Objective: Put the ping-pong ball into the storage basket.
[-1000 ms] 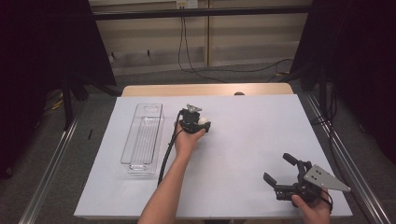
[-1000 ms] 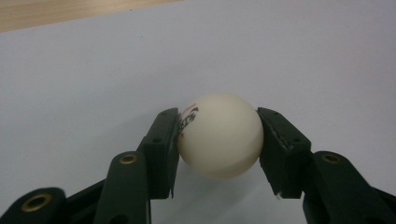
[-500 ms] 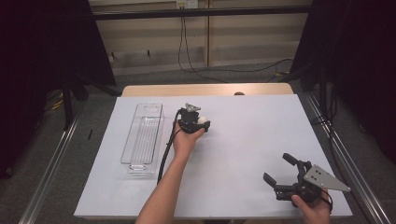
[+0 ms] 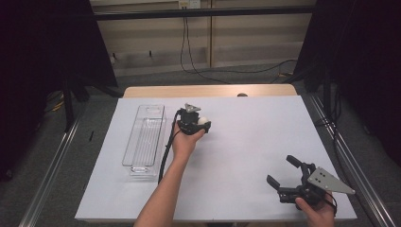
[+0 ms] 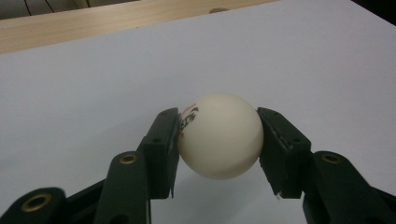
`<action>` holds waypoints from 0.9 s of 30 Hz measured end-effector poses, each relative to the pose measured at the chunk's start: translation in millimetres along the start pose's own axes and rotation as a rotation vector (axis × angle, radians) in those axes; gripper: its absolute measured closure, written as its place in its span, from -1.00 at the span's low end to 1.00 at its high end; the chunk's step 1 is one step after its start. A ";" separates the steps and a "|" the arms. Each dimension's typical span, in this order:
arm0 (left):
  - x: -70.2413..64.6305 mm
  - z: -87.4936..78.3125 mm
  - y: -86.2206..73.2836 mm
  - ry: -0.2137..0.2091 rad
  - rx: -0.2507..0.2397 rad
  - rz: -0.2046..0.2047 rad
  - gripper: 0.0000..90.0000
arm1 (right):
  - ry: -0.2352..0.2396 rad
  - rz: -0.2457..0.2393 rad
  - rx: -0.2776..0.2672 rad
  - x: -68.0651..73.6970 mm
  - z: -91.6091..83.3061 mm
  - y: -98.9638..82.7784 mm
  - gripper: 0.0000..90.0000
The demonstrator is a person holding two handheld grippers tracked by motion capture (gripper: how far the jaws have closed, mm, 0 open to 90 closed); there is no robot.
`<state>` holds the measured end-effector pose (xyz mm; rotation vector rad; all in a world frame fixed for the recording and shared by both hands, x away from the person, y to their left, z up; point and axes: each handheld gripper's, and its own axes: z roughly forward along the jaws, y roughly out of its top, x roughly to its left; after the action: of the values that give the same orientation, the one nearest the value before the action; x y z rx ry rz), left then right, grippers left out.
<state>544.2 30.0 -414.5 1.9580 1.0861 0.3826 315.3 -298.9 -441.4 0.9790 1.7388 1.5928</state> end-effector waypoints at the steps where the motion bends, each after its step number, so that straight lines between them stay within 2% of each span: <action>1: -0.1 -0.8 0.2 0.002 -0.002 -0.003 0.14 | 0.002 0.000 0.000 -0.1 0.0 0.0 -0.98; 2: -0.5 -0.9 0.1 -0.002 -0.018 -0.021 0.14 | 0.002 0.000 -0.002 0.0 0.2 0.0 -0.98; 3: 1.3 -2.7 0.5 -0.007 -0.001 0.001 0.14 | 0.003 0.000 -0.002 0.0 0.3 0.0 -0.98; 5: 1.1 -3.3 0.8 -0.003 -0.014 -0.013 0.14 | 0.000 -0.001 0.001 0.0 0.2 0.0 -0.98; 6: 2.4 -4.6 1.2 -0.004 -0.001 0.005 0.14 | 0.000 -0.001 0.001 0.1 0.3 -0.1 -0.98; 7: 1.4 -4.2 1.1 -0.001 -0.019 -0.019 0.14 | 0.002 -0.001 0.000 0.2 0.7 -0.1 -0.98; 8: 1.1 -4.8 1.3 0.004 -0.018 -0.019 0.14 | 0.001 0.002 -0.001 0.4 0.7 -0.1 -0.98; 9: 3.4 -6.8 1.8 0.002 0.004 0.006 0.14 | 0.001 0.001 -0.001 0.4 0.8 -0.1 -0.98; 12: 3.0 -6.9 1.8 0.003 -0.016 -0.020 0.14 | 0.001 0.000 -0.001 0.4 0.8 -0.1 -0.98; 16: 5.5 -10.3 2.9 -0.002 -0.001 -0.005 0.14 | 0.001 -0.003 0.002 0.3 0.3 -0.3 -0.98; 19: 4.7 -11.6 3.2 -0.001 -0.011 -0.026 0.14 | -0.001 -0.002 -0.001 0.5 0.4 -0.1 -0.98; 20: 6.0 -13.0 3.4 -0.003 0.004 -0.008 0.14 | -0.001 -0.001 0.000 0.5 0.4 -0.1 -0.98; 21: 6.7 -13.5 3.5 -0.007 0.005 -0.009 0.14 | 0.000 -0.001 0.002 0.5 0.4 -0.2 -0.98; 22: 6.0 -13.2 3.5 0.001 -0.009 -0.028 0.14 | 0.000 -0.002 0.002 0.4 0.4 -0.2 -0.98; 24: 6.5 -13.7 3.6 -0.002 -0.011 -0.038 0.14 | 0.000 -0.001 0.002 0.5 0.5 -0.1 -0.98; 26: 7.3 -14.6 3.6 0.008 -0.004 -0.030 0.14 | 0.000 -0.002 0.002 0.6 0.4 -0.1 -0.98; 27: 8.9 -15.8 3.8 0.001 0.009 -0.013 0.14 | 0.000 -0.002 0.003 0.5 0.4 -0.2 -0.98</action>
<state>541.8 44.5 -403.2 1.9582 1.1028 0.3726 315.3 -298.3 -441.6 0.9783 1.7417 1.5895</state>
